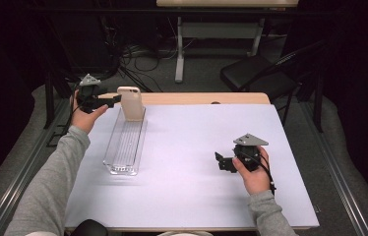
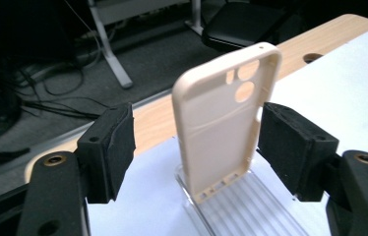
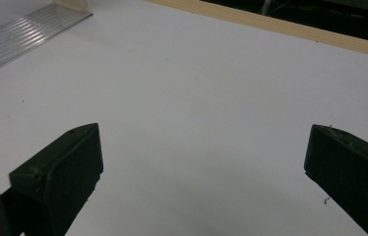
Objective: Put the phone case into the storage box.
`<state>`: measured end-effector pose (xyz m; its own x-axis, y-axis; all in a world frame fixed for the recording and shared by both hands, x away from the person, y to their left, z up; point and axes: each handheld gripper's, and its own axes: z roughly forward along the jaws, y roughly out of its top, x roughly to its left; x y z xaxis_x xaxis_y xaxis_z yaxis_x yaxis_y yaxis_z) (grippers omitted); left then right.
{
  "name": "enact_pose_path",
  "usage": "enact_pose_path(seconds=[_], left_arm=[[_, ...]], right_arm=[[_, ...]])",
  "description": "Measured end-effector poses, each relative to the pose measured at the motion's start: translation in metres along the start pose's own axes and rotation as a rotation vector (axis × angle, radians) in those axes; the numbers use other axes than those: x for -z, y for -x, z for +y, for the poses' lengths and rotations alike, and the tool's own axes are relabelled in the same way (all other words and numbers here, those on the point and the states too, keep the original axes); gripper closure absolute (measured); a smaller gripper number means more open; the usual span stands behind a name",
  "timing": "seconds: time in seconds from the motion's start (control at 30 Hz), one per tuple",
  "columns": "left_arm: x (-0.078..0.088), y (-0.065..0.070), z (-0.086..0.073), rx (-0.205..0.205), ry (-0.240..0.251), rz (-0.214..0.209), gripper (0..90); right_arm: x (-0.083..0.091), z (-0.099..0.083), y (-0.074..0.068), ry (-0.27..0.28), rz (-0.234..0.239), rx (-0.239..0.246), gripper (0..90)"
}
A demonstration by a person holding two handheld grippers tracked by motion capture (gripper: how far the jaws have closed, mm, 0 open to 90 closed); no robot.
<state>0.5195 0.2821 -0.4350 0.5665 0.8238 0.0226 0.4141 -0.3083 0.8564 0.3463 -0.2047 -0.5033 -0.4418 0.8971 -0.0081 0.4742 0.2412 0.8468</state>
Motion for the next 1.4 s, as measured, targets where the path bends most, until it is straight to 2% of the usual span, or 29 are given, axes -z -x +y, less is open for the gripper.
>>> enact_pose_path(seconds=[0.1, 0.33, 0.5, 0.73, 0.87, 0.93, 1.07, 1.23, 1.4], left_arm=[[0.0005, 0.0012, 0.0002, -0.004, -0.018, -0.008, 29.5], [0.0017, 0.005, 0.0021, 0.0, -0.015, -0.032, 29.6], [0.0017, 0.0061, 0.0028, 0.01, -0.005, -0.036, 29.6], [0.0019, 0.005, 0.0027, 0.044, -0.009, -0.074, 28.0], [0.0021, 0.0072, 0.0032, 0.039, -0.03, -0.046, 27.1], [0.0023, 0.0061, 0.0028, 0.051, -0.028, -0.057, 27.2], [0.003, 0.005, 0.0027, 0.061, -0.031, -0.054, 24.3], [0.0033, 0.0048, 0.0023, 0.052, -0.046, -0.055, 20.5], [0.0035, 0.0048, 0.0021, 0.066, -0.045, -0.061, 17.7]], right_arm=[[-0.0002, -0.0001, 0.0001, -0.001, 0.0, 0.0, 0.9], [-0.0003, 0.0, -0.0003, -0.002, 0.0, 0.0, 0.9], [-0.0004, 0.0001, -0.0005, -0.002, 0.001, 0.002, 0.9], [-0.0003, 0.0001, 0.0003, 0.001, -0.001, 0.003, 1.3], [-0.0002, 0.0002, 0.0004, 0.002, -0.001, 0.001, 1.3], [-0.0002, 0.0001, 0.0004, 0.003, -0.001, 0.002, 1.3], [-0.0002, 0.0, 0.0003, 0.001, -0.001, 0.002, 1.3], [-0.0002, 0.0001, 0.0005, 0.002, -0.001, -0.002, 1.3], [-0.0002, 0.0001, 0.0004, 0.002, 0.001, -0.001, 1.4]])
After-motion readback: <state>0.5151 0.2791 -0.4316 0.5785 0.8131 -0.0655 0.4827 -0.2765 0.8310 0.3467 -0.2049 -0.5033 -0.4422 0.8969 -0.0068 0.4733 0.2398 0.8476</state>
